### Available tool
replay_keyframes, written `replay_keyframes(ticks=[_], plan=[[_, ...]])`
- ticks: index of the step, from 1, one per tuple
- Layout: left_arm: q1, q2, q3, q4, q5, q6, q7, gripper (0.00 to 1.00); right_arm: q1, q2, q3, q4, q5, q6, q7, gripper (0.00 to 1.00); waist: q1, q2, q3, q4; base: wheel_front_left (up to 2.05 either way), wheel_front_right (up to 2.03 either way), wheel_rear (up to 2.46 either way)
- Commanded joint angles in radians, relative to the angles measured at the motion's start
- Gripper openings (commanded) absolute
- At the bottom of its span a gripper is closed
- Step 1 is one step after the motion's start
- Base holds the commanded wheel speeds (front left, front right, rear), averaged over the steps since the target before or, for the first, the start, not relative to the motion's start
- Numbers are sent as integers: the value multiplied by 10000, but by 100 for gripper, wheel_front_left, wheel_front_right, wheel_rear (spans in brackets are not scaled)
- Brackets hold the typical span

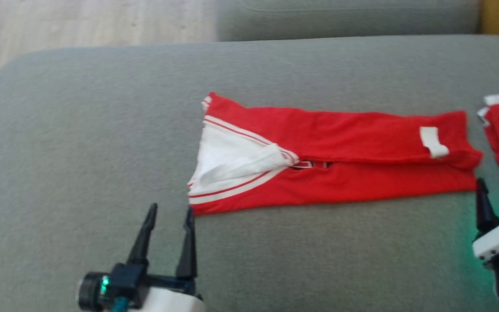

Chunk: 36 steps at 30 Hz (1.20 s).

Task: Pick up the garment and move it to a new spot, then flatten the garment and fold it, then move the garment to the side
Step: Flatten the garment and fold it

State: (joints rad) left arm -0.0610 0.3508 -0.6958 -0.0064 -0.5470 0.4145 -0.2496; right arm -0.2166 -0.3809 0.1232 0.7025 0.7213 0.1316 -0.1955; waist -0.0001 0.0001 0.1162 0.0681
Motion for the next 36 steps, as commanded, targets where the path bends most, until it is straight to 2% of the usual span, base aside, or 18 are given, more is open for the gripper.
replay_keyframes(ticks=[1, 13, 20, 26, 27, 28, 29, 30, 31, 32, 36], plan=[[-64, -239, 517, -418, 424, 6, -120, 100, -562, -236, -219, 63, -284, -9, 76, 100, 1, -1, -14, 557, 0, 0, 0], [513, -943, 911, -301, 1685, -448, -121, 100, -2066, -492, -1889, 2104, -1494, -9, 848, 100, 1, -1, 303, 1510, 0, 0, 0], [680, -1212, 1200, -114, 1937, -814, -121, 100, -1795, -77, -2195, 2883, -1906, -9, 1147, 100, 1, -1, 249, 1520, 0, 0, 0], [748, -1285, 1322, 47, 2107, -1082, -121, 100, -1357, 395, -2384, 2985, -1914, -9, 1339, 100, 1, -1, 196, 1390, 0, 0, 0], [747, -1299, 1334, 67, 2134, -1117, -122, 100, -1313, 437, -2400, 2985, -1913, -9, 1369, 95, 1, -1, 192, 1394, 0, 0, 0], [746, -1313, 1345, 85, 2159, -1150, -122, 100, -1287, 484, -2422, 2978, -1899, -9, 1393, 83, 1, -1, 189, 1401, 0, 0, 0], [746, -1325, 1360, 100, 2178, -1181, -122, 100, -1270, 531, -2433, 2960, -1883, -9, 1422, 50, 1, -1, 187, 1411, 0, 0, 0], [747, -1331, 1378, 113, 2195, -1211, -122, 100, -1264, 567, -2436, 2932, -1870, -9, 1451, 31, 1, -1, 189, 1419, 0, 0, 0], [746, -1332, 1398, 128, 2213, -1241, -122, 100, -1260, 592, -2431, 2895, -1857, -9, 1482, 3, 1, -1, 193, 1425, 0, 0, 0], [744, -1334, 1418, 143, 2230, -1267, -122, 100, -1261, 603, -2429, 2858, -1845, -9, 1510, 0, 1, -1, 202, 1432, 0, 0, 0], [726, -1361, 1479, 219, 2291, -1346, -122, 100, -1289, 578, -2369, 2622, -1760, -9, 1617, 0, 1, -1, 214, 1437, 0, 0, 0]])
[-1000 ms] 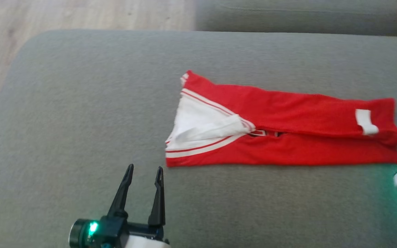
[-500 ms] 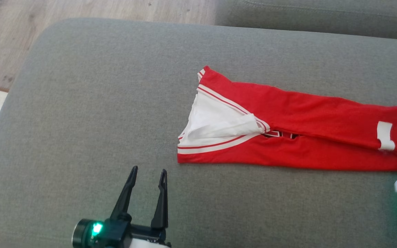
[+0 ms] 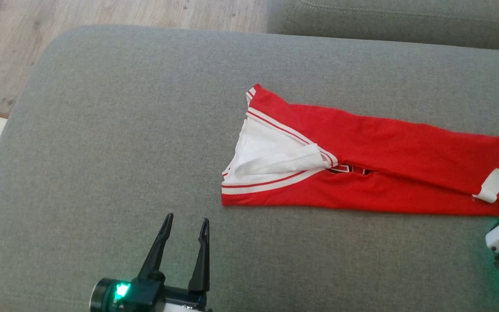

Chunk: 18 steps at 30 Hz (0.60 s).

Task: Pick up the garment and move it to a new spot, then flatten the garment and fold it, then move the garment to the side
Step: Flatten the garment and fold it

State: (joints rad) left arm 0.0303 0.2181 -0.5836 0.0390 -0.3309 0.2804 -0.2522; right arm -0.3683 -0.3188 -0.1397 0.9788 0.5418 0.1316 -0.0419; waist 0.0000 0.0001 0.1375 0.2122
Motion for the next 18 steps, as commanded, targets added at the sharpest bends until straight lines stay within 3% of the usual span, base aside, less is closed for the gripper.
replay_keyframes(ticks=[1, 11, 18], plan=[[-193, -45, 370, -215, 145, -17, -95, 100, 219, -101, 264, -227, 23, -9, 31, 0, 0, -1, -1, -10, 0, 0, 0], [-84, -136, 545, -114, 227, -64, -95, 100, 164, -1222, 192, -1200, -506, -9, -279, 0, 0, -1, -194, -230, 0, 0, 0], [34, -199, 673, -116, 293, -129, -95, 100, 120, -1726, 82, -2993, -659, -9, 139, 0, 0, -1, -357, -360, 0, 0, 0]])
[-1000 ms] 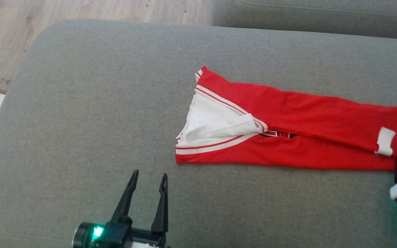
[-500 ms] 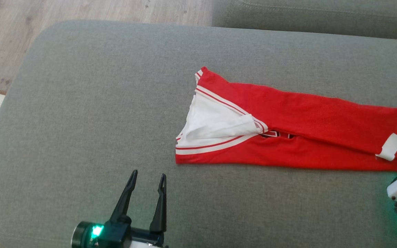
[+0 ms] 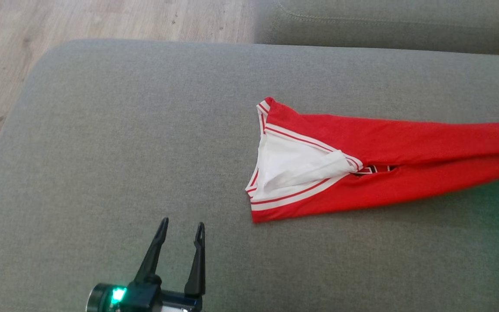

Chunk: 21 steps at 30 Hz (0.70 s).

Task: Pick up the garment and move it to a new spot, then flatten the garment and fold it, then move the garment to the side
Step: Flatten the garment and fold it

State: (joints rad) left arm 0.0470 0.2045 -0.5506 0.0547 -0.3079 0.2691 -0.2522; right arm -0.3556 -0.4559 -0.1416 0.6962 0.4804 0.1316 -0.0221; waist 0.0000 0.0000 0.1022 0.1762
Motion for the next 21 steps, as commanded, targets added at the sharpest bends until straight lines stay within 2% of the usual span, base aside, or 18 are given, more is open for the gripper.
replay_keyframes(ticks=[1, 5, 12, 16, 21], plan=[[-125, -71, 346, -254, 70, -33, -95, 100, -34, -320, 139, -487, -95, -9, -1, 0, 0, 0, -33, -2, 0, 0, 0], [-113, -103, 349, -168, 83, -96, -95, 100, -179, 127, 541, -1794, -557, -9, 345, 0, 0, 0, -179, 72, 0, 0, 0], [-73, -128, 351, -33, 79, -188, -95, 100, -375, 1557, 1818, -3553, -1262, -9, 1153, 0, 0, 0, -349, 521, 0, 0, 0], [-71, -175, 325, 35, 78, -253, -95, 100, -435, 2259, 2930, -3961, -1351, -9, 1553, 0, 0, 0, -378, 852, 0, 0, 0], [-64, -226, 349, 113, 79, -297, -95, 100, -436, 2800, 4164, -3878, -1275, -9, 1780, 0, 0, 0, -395, 1201, 0, 0, 0]])
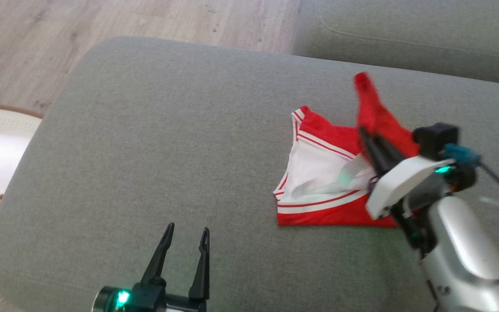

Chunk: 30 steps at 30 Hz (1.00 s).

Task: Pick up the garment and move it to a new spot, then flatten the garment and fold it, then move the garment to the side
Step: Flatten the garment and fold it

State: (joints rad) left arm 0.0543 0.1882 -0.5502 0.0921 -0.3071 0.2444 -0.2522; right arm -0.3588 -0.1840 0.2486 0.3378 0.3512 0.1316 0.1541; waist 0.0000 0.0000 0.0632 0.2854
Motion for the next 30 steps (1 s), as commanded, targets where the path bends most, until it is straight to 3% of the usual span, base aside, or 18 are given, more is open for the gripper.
replay_keyframes(ticks=[1, 9, 10, 11, 19, 24, 30], plan=[[-128, -74, 362, -255, 69, -52, -95, 100, -402, 162, 491, -229, 58, -9, 50, 0, 0, 0, 0, 151, 0, 0, 0], [-102, -218, 408, -167, 115, -154, -95, 100, -653, 756, 1847, 894, 411, -9, -112, 0, 0, 0, 44, 324, 0, 0, 0], [-105, -233, 417, -160, 122, -164, -95, 100, -695, 813, 1940, 1030, 462, -9, -180, 30, 0, 0, 42, 329, 0, 0, 0], [-108, -246, 429, -149, 128, -173, -95, 100, -729, 868, 2003, 1152, 526, -9, -269, 98, 0, 0, 32, 330, 0, 0, 0], [-5, -254, 677, -211, 213, -112, -95, 100, -841, 968, 2262, 1243, 989, -9, -1553, 100, 0, 0, -198, -44, 0, 0, 0], [198, -222, 843, -221, 219, -71, -95, 100, -529, 299, 2383, 818, 1285, -9, -2679, 100, 0, 0, -600, -663, 0, 0, 0], [533, -197, 1170, -391, 121, 103, -95, 100, 373, -521, 1760, 401, 1442, -9, -3812, 100, 0, 0, -1038, -1449, 0, 0, 0]])
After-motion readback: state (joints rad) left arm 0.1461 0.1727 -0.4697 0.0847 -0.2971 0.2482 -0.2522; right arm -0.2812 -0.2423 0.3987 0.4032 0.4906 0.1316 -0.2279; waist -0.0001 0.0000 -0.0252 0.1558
